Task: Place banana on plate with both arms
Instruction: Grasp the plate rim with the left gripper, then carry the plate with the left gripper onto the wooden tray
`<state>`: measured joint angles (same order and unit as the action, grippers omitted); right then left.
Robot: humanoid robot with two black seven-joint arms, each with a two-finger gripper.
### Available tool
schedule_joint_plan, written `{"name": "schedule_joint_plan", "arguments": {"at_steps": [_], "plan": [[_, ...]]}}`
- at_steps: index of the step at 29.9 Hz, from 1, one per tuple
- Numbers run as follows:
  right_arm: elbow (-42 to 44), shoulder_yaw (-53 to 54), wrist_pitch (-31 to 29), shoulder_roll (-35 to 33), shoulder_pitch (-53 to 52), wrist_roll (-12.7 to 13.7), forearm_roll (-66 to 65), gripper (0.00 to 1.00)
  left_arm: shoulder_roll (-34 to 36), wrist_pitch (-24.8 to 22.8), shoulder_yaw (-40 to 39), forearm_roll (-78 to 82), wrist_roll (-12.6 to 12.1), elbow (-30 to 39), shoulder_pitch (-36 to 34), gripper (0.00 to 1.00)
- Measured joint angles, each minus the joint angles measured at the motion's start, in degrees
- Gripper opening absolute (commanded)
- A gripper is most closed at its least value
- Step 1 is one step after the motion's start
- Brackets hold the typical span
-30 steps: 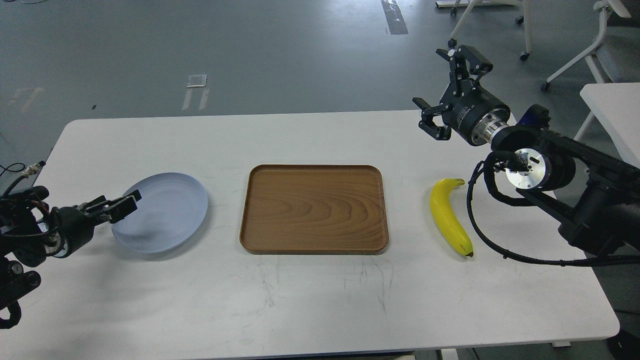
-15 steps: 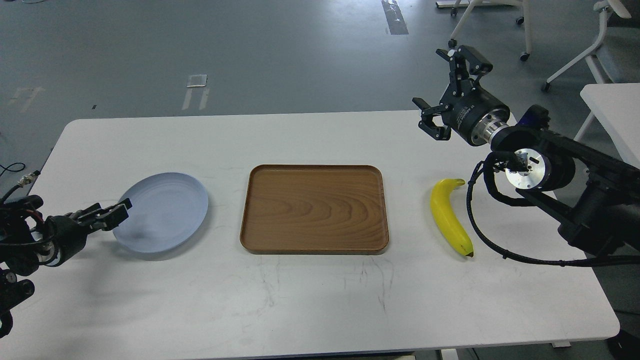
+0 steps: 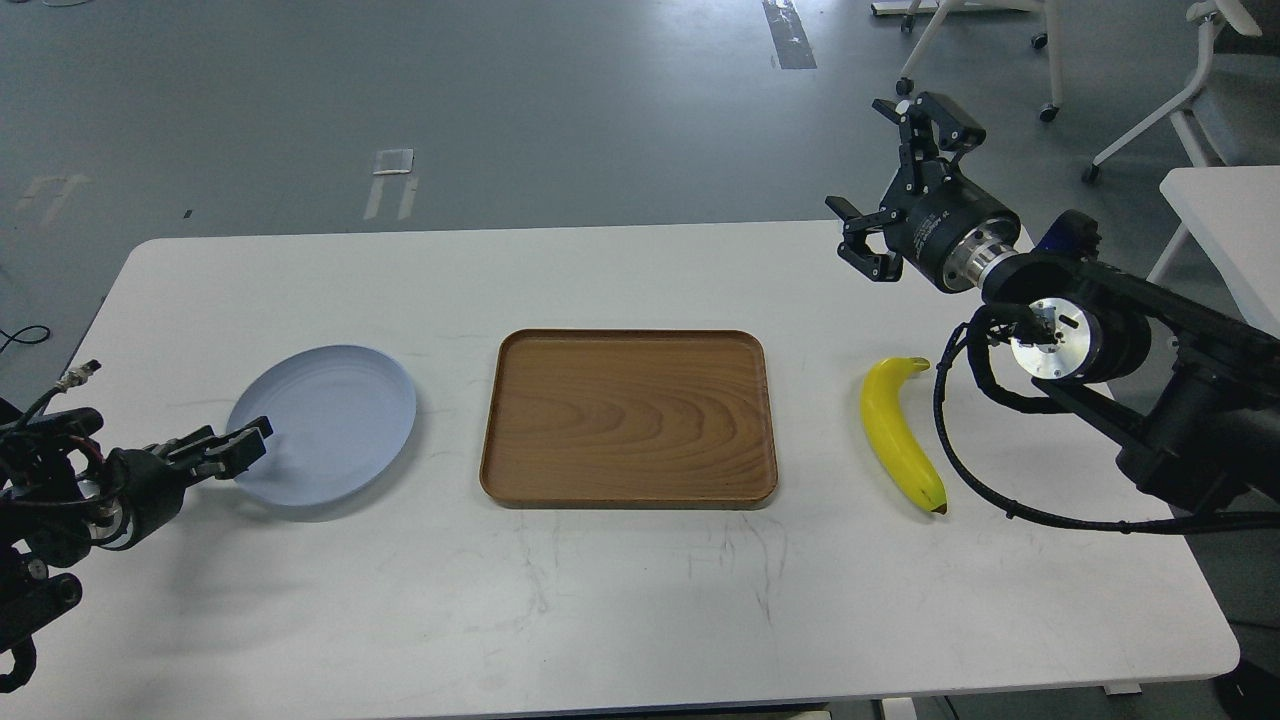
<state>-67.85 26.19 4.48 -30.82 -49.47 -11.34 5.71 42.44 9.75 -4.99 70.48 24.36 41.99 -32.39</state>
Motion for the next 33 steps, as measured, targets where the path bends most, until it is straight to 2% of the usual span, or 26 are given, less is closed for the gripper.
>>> {"name": "schedule_joint_plan", "arguments": {"at_steps": [5, 7, 28, 33], "plan": [[0.0, 0.0, 0.0, 0.0, 0.0, 0.0, 0.0, 1.00, 0.0, -0.2, 0.8, -0.2, 0.4, -1.2, 0.0, 0.14], [0.0, 0.1, 0.1, 0.0, -0.1, 0.0, 0.0, 1.00, -0.1, -0.2, 1.2, -0.3, 0.8, -1.8, -0.1, 0.00], [0.1, 0.1, 0.2, 0.1, -0.1, -0.1, 0.0, 1.00, -0.5, -0.2, 1.0, -2.0, 3.6, -2.9, -1.2, 0.00], [0.1, 0.2, 0.2, 0.1, -0.1, -0.1, 0.0, 1.00, -0.7, -2.1, 0.8, -5.1, 3.6, -1.8, -4.6, 0.00]]}}
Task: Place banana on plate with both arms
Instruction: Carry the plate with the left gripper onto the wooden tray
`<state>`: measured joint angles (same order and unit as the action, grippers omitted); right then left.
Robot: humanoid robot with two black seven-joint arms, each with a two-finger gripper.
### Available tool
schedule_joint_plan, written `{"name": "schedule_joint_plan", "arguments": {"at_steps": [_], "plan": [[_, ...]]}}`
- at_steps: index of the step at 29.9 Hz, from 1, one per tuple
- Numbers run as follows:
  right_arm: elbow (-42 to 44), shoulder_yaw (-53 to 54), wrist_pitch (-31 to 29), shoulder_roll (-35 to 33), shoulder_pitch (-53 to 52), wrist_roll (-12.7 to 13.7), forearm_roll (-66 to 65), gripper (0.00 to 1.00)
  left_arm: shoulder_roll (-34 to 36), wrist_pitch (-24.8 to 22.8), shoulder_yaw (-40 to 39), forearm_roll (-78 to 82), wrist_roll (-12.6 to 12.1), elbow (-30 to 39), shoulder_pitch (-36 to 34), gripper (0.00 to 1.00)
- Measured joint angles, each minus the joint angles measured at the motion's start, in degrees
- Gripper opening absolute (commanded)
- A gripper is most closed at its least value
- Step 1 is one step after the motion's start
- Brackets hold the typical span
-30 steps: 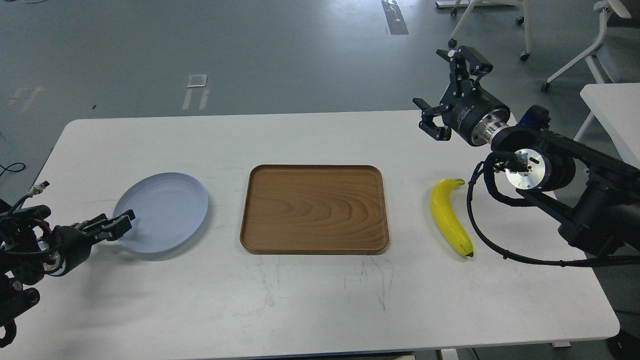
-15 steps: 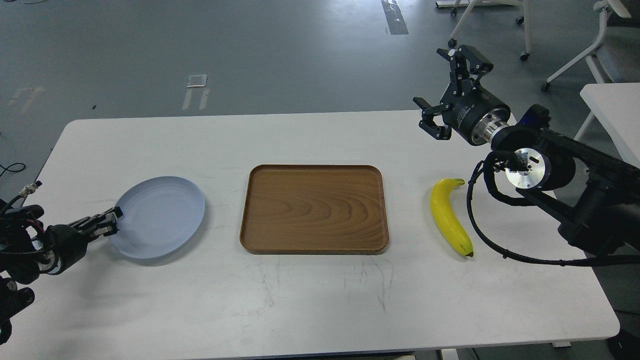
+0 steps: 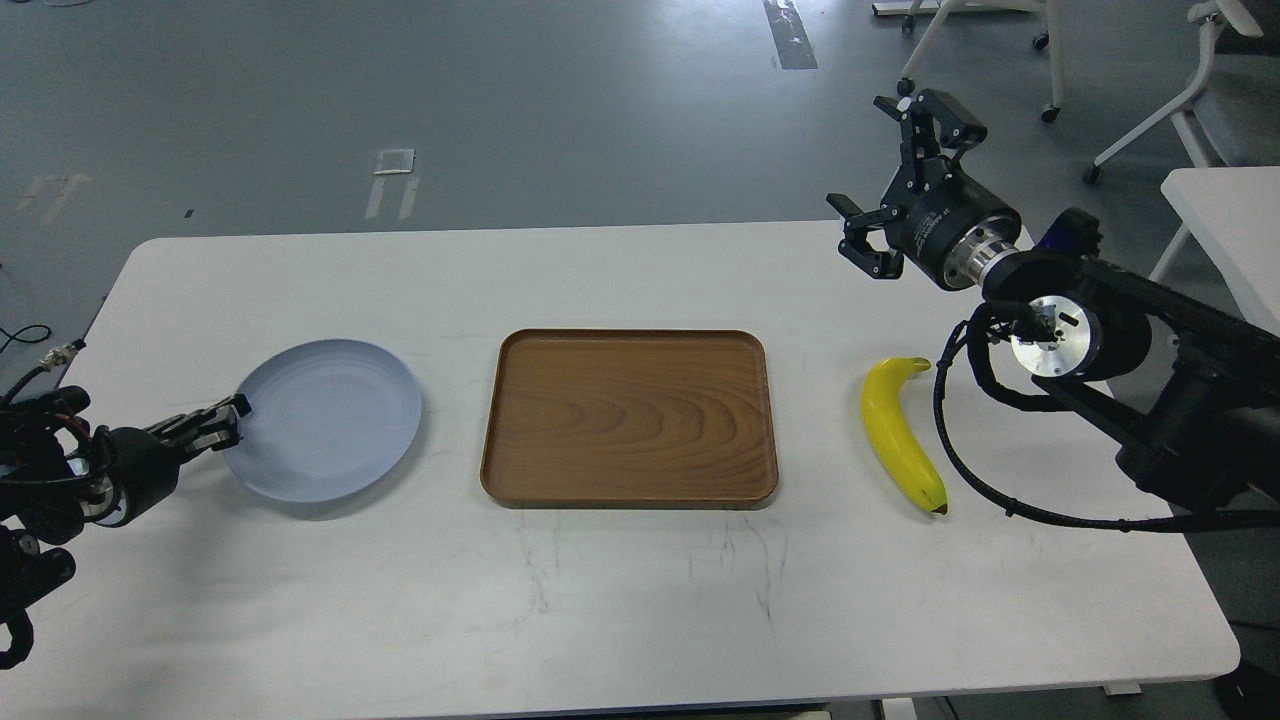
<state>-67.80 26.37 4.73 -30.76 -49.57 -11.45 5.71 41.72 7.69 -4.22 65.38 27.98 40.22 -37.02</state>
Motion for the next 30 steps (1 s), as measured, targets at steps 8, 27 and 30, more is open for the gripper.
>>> {"name": "schedule_joint_plan", "arguments": {"at_steps": [8, 27, 30], "plan": [[-0.1, 0.0, 0.0, -0.1, -0.1, -0.1, 0.0, 1.00, -0.5, 0.4, 0.0, -0.5, 0.0, 12.1, -6.3, 0.00], [-0.3, 1.2, -0.1, -3.8, 0.1, 0.0, 0.1, 1.00, -22.9, -0.5, 9.1, 3.5, 0.0, 1.8, -14.4, 0.00], [-0.4, 1.2, -0.1, -3.9, 0.1, 0.0, 0.1, 1.00, -24.2, -1.5, 9.3, 3.3, 0.0, 0.3, -14.8, 0.00]]}}
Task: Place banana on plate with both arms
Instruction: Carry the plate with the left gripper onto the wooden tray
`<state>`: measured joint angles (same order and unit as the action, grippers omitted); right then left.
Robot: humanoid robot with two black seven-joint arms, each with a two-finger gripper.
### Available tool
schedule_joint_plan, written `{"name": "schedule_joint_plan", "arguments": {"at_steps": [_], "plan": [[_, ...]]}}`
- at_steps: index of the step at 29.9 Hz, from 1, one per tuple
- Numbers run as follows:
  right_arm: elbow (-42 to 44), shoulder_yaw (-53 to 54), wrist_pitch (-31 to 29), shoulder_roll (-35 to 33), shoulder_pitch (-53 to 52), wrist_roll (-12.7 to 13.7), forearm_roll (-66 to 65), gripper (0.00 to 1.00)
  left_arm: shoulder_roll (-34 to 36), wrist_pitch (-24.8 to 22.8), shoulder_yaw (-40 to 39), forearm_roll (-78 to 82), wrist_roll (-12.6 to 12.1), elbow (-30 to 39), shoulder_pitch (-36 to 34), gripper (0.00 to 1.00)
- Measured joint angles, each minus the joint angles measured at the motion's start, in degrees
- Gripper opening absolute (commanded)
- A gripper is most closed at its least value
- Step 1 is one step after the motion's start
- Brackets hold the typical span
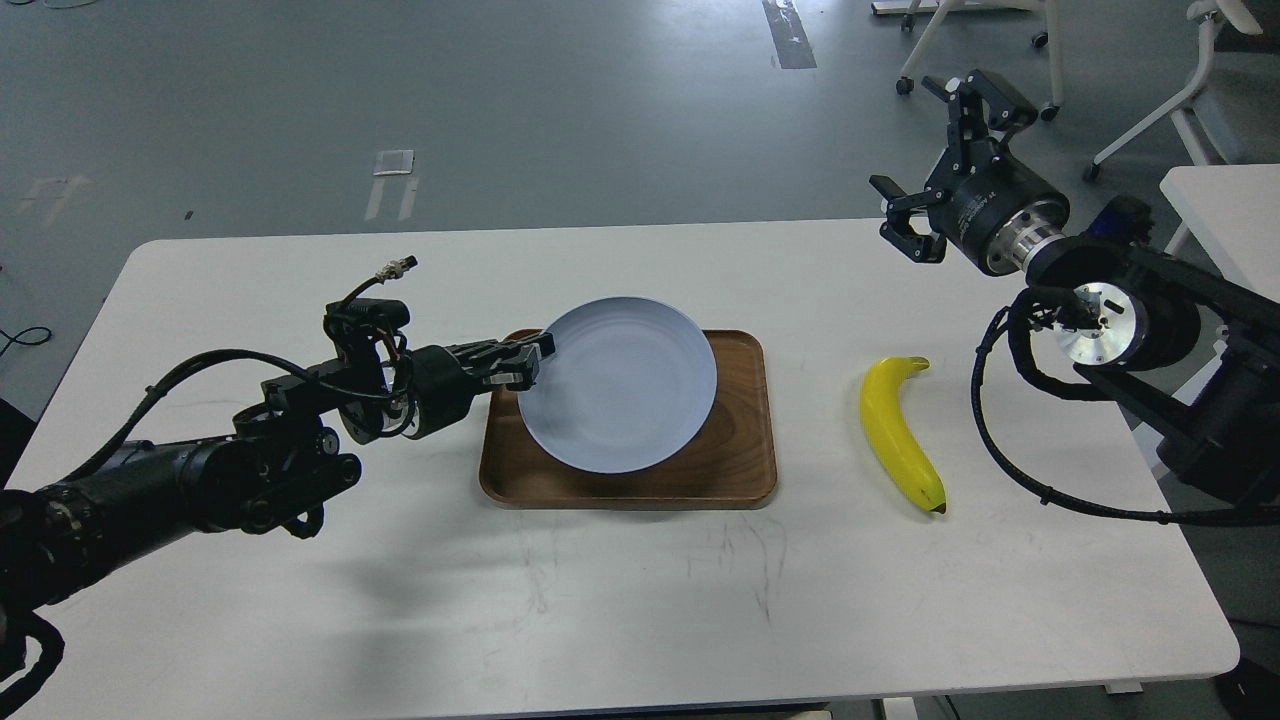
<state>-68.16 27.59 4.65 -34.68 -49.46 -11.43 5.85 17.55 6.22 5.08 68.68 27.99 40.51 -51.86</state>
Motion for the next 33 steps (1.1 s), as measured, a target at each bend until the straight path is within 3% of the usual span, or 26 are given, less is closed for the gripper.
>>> {"name": "schedule_joint_plan", "arguments": {"at_steps": [27, 28, 29, 30, 31, 33], "plan": [[-0.2, 0.7, 0.0, 0.0, 0.0, -0.1, 0.0, 1.00, -8.5, -0.5, 2.2, -0.1, 0.0, -11.2, 0.3, 0.02], [-0.2, 0.7, 0.0, 0.0, 0.0, -0.1, 0.0, 1.00, -8.6, -0.5, 2.2, -0.1, 0.0, -11.4, 0.4, 0.26], [-0.2, 0.7, 0.0, 0.0, 0.0, -0.1, 0.0, 1.00, -8.7, -0.5, 2.2, -0.2, 0.0, -11.5, 0.4, 0.59], [-0.1, 0.7, 0.0, 0.0, 0.0, -0.1, 0.0, 1.00, -8.7, -0.5, 2.2, -0.2, 0.0, -11.6, 0.4, 0.74], [-0.1, 0.7, 0.0, 0.0, 0.0, -0.1, 0.0, 1.00, -8.8, -0.5, 2.2, -0.2, 0.0, -11.7, 0.4, 0.83], [-0.1, 0.7, 0.0, 0.0, 0.0, -0.1, 0.0, 1.00, -8.8, -0.5, 2.1, -0.4, 0.0, -11.7, 0.4, 0.84]]}}
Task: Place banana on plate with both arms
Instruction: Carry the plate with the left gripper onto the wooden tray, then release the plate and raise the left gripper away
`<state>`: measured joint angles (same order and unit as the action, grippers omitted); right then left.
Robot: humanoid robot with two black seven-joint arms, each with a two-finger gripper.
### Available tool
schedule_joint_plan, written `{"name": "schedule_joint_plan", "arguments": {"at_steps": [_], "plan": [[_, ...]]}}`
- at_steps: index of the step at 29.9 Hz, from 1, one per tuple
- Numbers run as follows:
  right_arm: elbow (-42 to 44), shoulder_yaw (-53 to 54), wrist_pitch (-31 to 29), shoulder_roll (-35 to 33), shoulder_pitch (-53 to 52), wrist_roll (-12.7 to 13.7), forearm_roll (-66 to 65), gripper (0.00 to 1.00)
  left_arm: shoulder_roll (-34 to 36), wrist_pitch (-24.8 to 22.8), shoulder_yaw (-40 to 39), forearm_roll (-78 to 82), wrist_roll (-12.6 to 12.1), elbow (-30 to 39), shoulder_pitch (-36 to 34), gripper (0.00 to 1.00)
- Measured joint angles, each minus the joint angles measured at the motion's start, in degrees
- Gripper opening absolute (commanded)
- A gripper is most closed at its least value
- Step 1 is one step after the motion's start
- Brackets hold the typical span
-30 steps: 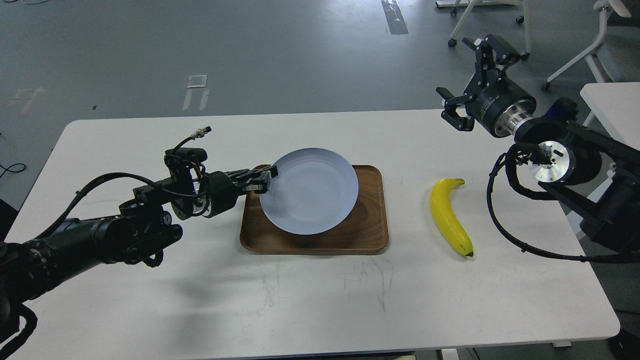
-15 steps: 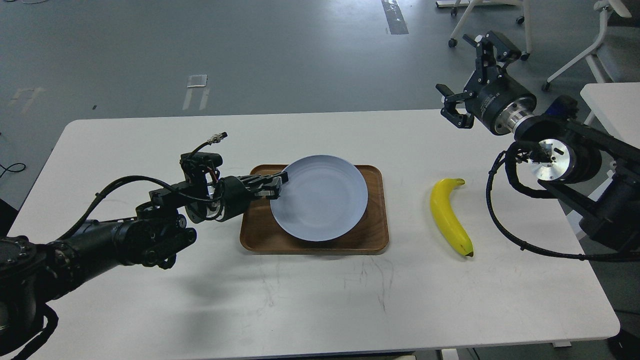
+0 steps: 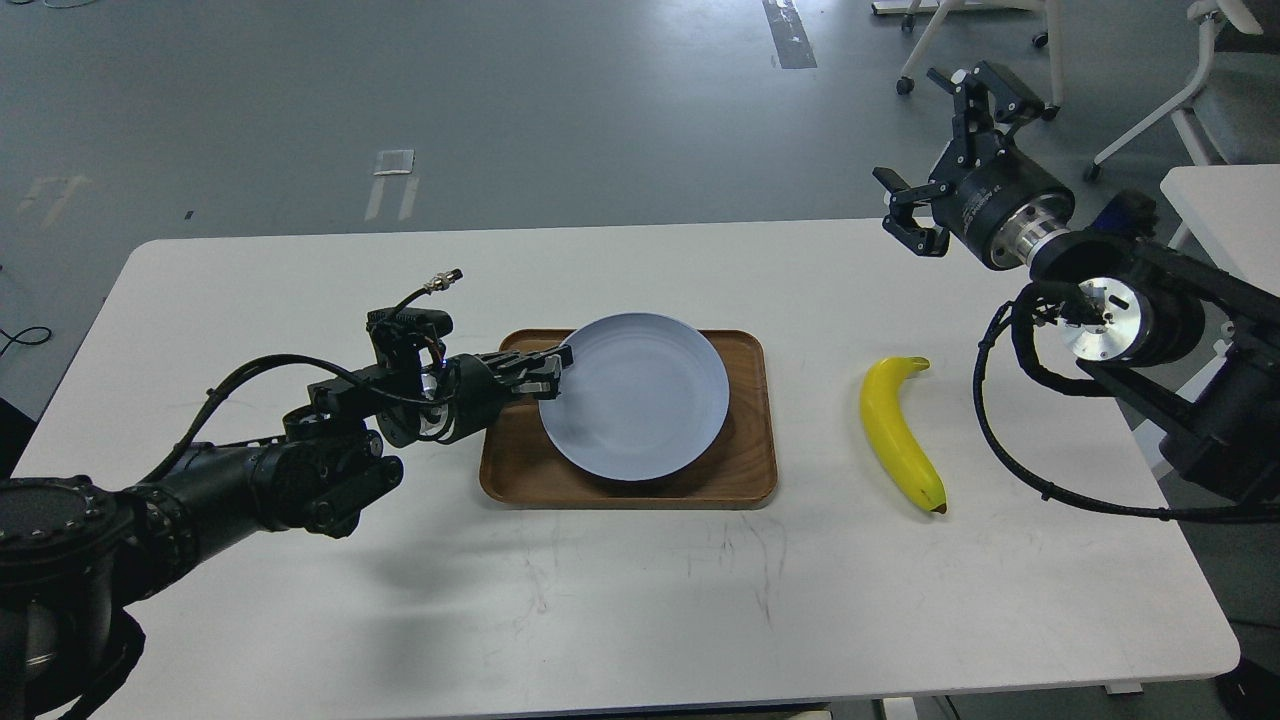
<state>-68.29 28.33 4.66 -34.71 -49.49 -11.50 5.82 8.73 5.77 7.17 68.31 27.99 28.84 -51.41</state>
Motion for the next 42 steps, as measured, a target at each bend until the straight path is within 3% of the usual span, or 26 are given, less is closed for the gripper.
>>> {"name": "schedule_joint_plan", "arguments": {"at_steps": [4, 10, 16, 17, 23, 25, 30, 32, 35, 42], "plan": [[0.1, 0.0, 0.0, 0.2, 0.0, 0.0, 0.0, 1.00, 0.1, 0.1, -0.4, -0.2, 0.0, 0.2, -0.1, 0.97], [0.2, 0.1, 0.0, 0.5, -0.3, 0.0, 0.0, 1.00, 1.3, 0.1, -1.2, -7.1, 0.0, 0.6, -1.4, 0.98], [0.3, -0.5, 0.0, 0.7, -1.7, 0.1, 0.0, 1.00, 5.2, -2.2, -1.8, -30.1, 0.0, 1.9, -9.5, 0.98], [0.3, -0.7, 0.0, 0.7, -2.1, 0.1, -0.1, 1.00, 5.8, -4.0, -1.9, -33.7, 0.0, 2.0, -10.8, 0.98], [0.4, -1.2, 0.0, 1.0, -3.9, 0.1, -2.7, 1.00, 8.6, -25.6, -8.6, -52.5, -0.6, 1.8, -17.6, 0.98], [0.4, -1.3, 0.0, 1.7, -4.2, 0.1, -3.6, 1.00, 8.9, -29.0, -14.8, -57.2, -5.3, 2.0, -17.5, 0.98], [0.5, -2.6, -0.1, 3.8, -4.8, 0.1, -4.9, 1.00, 9.4, -32.9, -32.0, -65.0, -23.4, 2.1, -11.3, 0.98], [0.7, -3.0, -0.1, 4.9, -4.8, 0.1, -5.1, 1.00, 9.4, -33.5, -38.4, -66.2, -29.0, 3.0, -7.9, 0.98], [1.6, -3.2, -0.1, 6.3, -4.8, 0.1, -5.2, 1.00, 10.2, -33.7, -43.2, -67.0, -31.3, 6.0, -4.1, 0.98], [1.9, -3.3, -0.3, 8.4, -4.7, 0.1, -5.5, 1.00, 13.0, -33.8, -48.0, -67.3, -31.7, 13.0, 1.4, 0.98]]}}
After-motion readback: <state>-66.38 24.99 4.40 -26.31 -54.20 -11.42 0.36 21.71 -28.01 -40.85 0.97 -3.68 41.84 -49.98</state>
